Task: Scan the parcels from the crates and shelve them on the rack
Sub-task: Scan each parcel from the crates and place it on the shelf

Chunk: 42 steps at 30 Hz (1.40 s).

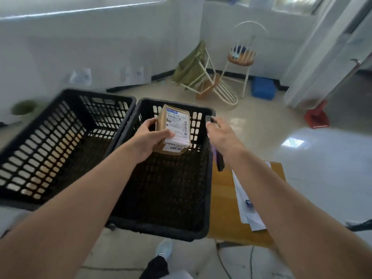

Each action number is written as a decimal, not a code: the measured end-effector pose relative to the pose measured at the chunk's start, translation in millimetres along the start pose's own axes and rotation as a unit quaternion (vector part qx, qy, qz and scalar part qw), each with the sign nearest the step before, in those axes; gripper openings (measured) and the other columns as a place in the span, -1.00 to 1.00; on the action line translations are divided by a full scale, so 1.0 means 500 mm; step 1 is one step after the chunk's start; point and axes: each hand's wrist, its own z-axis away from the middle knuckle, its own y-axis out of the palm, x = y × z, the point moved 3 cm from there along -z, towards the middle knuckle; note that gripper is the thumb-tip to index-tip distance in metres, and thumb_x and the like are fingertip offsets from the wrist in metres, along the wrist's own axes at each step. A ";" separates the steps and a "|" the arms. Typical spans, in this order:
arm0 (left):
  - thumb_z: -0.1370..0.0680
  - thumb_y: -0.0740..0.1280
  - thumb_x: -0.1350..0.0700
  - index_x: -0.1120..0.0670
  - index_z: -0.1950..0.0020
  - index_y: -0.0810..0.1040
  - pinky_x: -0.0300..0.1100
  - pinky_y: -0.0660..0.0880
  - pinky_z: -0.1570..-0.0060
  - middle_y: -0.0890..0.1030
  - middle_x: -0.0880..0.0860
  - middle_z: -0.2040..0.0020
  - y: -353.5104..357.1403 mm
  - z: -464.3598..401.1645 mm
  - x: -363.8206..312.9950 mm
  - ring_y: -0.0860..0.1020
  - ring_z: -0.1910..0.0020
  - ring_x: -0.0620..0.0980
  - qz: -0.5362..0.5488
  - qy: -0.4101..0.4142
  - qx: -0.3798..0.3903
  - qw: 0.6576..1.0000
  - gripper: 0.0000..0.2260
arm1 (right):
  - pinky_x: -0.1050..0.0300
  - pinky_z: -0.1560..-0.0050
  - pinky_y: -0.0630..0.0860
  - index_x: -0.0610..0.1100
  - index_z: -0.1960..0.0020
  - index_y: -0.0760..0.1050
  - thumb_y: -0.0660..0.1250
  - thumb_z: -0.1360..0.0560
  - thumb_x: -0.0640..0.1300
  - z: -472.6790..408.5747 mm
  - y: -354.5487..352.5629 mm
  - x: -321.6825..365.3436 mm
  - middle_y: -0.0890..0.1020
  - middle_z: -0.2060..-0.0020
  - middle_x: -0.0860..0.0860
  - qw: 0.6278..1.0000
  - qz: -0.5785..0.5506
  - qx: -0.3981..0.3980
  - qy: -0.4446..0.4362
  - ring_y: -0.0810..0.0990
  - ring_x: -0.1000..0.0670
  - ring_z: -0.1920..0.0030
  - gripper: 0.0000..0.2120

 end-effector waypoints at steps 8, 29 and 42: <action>-0.12 0.73 0.18 -0.08 -0.56 0.33 0.20 0.66 -0.11 0.64 0.19 -0.31 -0.070 0.274 0.030 0.73 -0.11 0.21 0.037 0.087 -0.116 0.989 0.07 | 0.02 0.21 0.64 0.08 -0.59 0.35 0.09 -0.78 0.11 0.166 0.078 0.028 0.50 -0.46 -0.13 0.978 -0.046 0.188 0.073 0.63 -0.19 -0.13 -0.59; -0.53 0.56 0.19 -0.35 -0.49 0.43 0.18 0.71 0.04 0.55 0.10 -0.27 -0.528 1.065 0.213 0.66 -0.13 0.19 -0.051 0.198 -0.440 0.875 -0.33 | -0.29 -0.27 0.63 0.17 -0.59 0.39 0.18 -0.76 0.03 0.833 0.592 0.086 0.57 -0.28 -0.06 0.864 0.136 0.428 -0.226 0.61 -0.19 -0.22 -0.60; -0.54 0.48 0.38 -0.12 -0.64 0.32 -0.01 0.70 0.05 0.57 -0.06 -0.18 -0.758 1.494 0.415 0.62 -0.15 0.05 -0.072 0.149 -0.554 0.816 -0.22 | 0.15 0.21 0.44 0.32 -0.55 0.38 0.18 -0.73 0.05 1.229 0.849 0.026 0.65 -0.12 0.04 0.713 0.274 0.518 -0.386 0.53 0.08 0.18 -0.59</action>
